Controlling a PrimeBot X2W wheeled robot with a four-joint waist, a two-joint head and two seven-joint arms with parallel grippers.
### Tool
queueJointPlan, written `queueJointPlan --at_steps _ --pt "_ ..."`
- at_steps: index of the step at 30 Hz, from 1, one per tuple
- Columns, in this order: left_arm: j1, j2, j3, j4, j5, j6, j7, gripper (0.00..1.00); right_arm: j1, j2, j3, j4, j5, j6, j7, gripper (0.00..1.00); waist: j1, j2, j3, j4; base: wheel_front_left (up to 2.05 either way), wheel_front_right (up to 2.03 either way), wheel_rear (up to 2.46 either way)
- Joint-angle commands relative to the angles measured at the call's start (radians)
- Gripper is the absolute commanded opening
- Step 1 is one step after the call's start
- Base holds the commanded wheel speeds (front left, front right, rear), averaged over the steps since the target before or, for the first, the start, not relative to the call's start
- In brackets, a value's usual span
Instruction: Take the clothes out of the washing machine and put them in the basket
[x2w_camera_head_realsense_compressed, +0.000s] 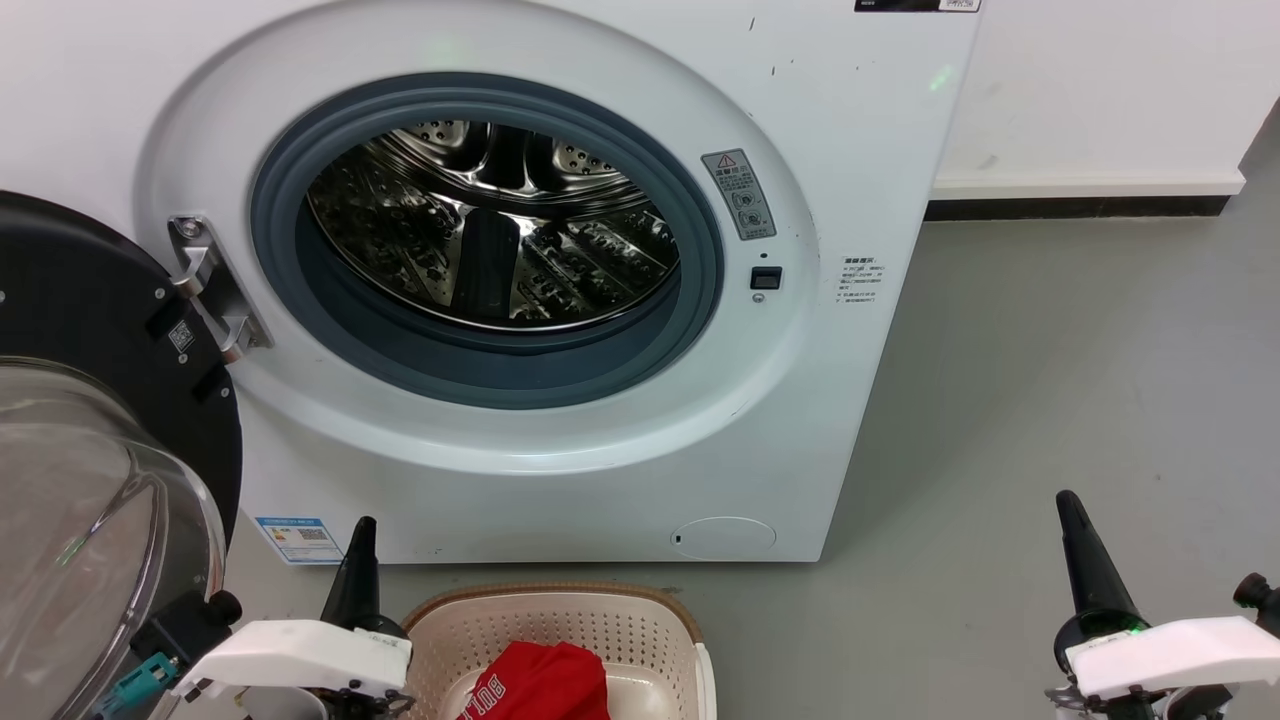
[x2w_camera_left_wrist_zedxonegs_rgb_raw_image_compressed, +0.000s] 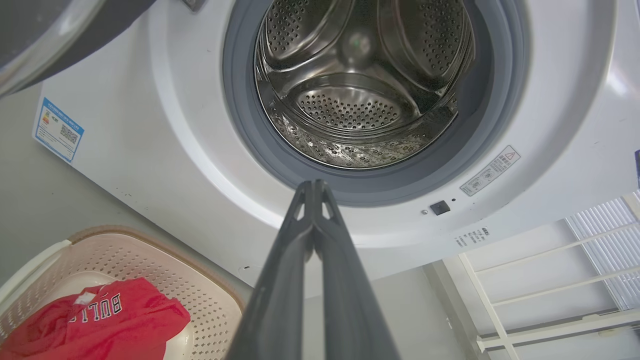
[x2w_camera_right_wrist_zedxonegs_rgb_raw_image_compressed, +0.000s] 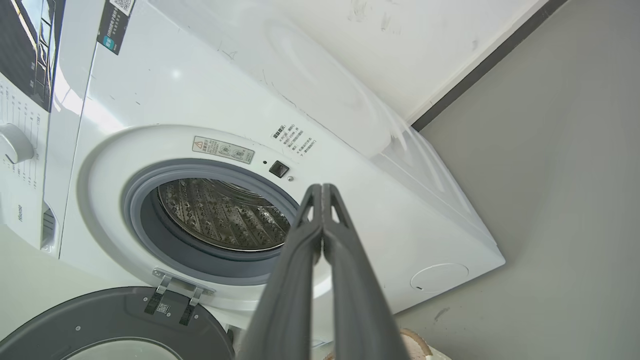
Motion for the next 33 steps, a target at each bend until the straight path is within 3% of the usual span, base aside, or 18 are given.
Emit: queueJointPlan --at_steps 1,33 --pt "-0.028 0.000 0.007 -0.007 -0.023 -0.006 0.005 0.00 -0.027 -0.008 -0.002 -0.003 0.023 0.000 0.003 0.00 -0.0001 -0.0001 0.000 0.000 0.00 0.00 0.00" --pt "-0.058 -0.011 0.058 0.020 -0.357 -0.051 0.091 0.00 -0.083 -0.007 -0.017 0.065 0.365 0.000 0.061 0.00 -0.0001 -0.0001 0.005 0.009 0.00 0.00 0.00"
